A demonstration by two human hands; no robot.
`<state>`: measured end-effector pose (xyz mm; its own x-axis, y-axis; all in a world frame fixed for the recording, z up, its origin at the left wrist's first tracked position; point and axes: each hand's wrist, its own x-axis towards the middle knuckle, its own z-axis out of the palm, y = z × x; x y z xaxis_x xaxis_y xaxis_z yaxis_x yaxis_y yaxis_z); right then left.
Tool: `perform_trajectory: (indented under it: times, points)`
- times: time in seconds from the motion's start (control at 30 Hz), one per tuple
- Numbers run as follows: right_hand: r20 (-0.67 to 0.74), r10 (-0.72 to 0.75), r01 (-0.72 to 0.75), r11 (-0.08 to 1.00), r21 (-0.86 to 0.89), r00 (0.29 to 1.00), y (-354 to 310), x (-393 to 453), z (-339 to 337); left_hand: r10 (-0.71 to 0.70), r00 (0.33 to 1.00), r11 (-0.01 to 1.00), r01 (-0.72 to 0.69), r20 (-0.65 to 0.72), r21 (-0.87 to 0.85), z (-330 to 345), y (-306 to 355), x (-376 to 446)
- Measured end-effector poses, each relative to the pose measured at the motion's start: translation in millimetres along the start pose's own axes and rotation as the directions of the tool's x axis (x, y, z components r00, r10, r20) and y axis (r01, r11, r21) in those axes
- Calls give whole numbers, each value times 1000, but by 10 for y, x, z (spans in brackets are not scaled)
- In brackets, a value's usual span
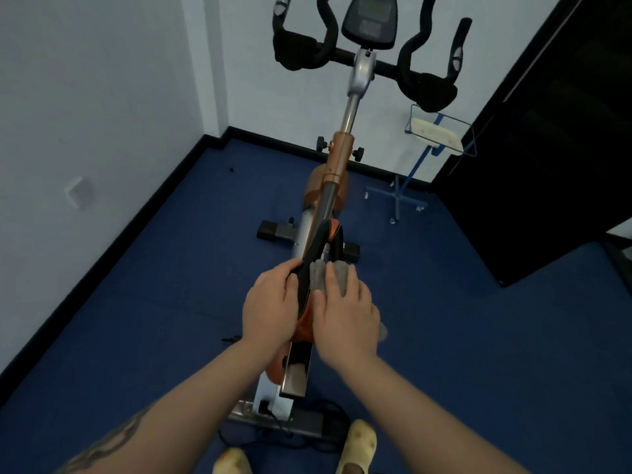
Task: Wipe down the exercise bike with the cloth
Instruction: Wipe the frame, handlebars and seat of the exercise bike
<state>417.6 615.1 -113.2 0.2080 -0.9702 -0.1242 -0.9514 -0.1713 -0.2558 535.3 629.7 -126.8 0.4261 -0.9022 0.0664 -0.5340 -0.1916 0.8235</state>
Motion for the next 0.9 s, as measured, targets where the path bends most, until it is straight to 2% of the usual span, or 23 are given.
perform_trajectory:
  times: [0.1,0.13,0.23,0.3,0.33,0.4,0.43,0.5,0.53,0.6,0.67,0.7,0.73,0.8,0.87,0.9]
  points:
    - [208,71,-116,970,213,976,40,448,-237,-54,997,997,57,-47,56,44,53,-36]
    - [241,99,-156,961,228,965,46,501,-250,-68,997,995,71,-40,74,48,54,-51]
    - [188,25,-52,989,138,982,62,344,-208,-145,989,981,144,-2,128,49,109,12]
    - [180,-35,3,985,174,983,121,374,-186,-221,975,956,220,-15,195,74,187,90]
    - [209,-30,-15,977,211,977,153,499,-183,-242,969,939,247,-51,238,107,226,111]
    - [280,49,-156,915,373,959,162,824,-190,-248,960,915,275,-128,294,158,273,92]
    - [297,80,-223,846,484,951,154,979,-174,-253,955,910,289,-155,298,174,275,73]
    - [271,71,-238,715,658,960,114,1233,-140,-272,944,902,318,-189,293,191,263,62]
    - [231,43,-195,692,695,972,102,1346,-132,-276,939,899,327,-204,290,200,263,69]
    - [135,-58,-49,738,673,989,114,1568,-100,-287,928,898,347,-236,270,206,260,73]
    - [66,-219,148,824,547,973,155,1675,-80,-299,914,906,362,-274,219,204,244,51]
    - [28,-341,299,857,420,940,175,1680,-80,-302,902,914,366,-308,177,206,234,33]
    - [11,-490,469,841,272,872,196,1658,-69,-303,884,923,366,-356,123,213,227,11]
    - [63,-722,714,691,111,689,231,1621,-102,-287,842,938,343,-457,41,228,234,-23]
    - [166,-816,819,570,66,554,279,1736,-229,-268,816,946,324,-512,22,261,266,-34]
    - [199,-831,845,534,24,520,270,1812,-294,-271,806,945,326,-526,12,275,274,-36]
